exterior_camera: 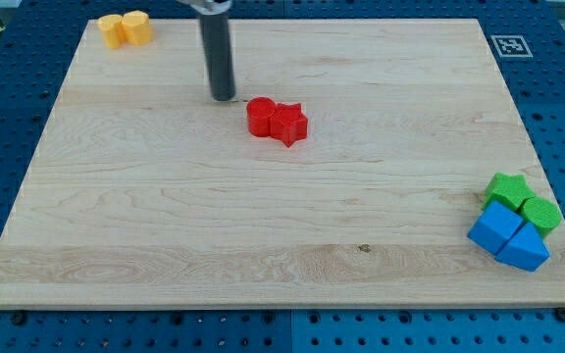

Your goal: Push the red blocks towards the bottom right corner of the board

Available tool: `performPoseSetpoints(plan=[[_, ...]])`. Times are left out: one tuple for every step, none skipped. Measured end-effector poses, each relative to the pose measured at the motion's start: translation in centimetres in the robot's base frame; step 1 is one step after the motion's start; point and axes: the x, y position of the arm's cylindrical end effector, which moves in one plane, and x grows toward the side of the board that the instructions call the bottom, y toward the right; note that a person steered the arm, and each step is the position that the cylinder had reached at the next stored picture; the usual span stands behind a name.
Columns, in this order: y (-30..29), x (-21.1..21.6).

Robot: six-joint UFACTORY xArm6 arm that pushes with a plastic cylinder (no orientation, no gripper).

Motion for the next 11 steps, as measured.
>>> performPoseSetpoints(plan=[[-0.3, 1.7], [1.2, 2.8], [2.3, 3.0], [2.8, 3.0], [3.2, 3.0], [4.9, 3.0], [6.6, 3.0], [8.6, 3.0], [8.7, 3.0], [7.7, 3.0], [6.9, 3.1]])
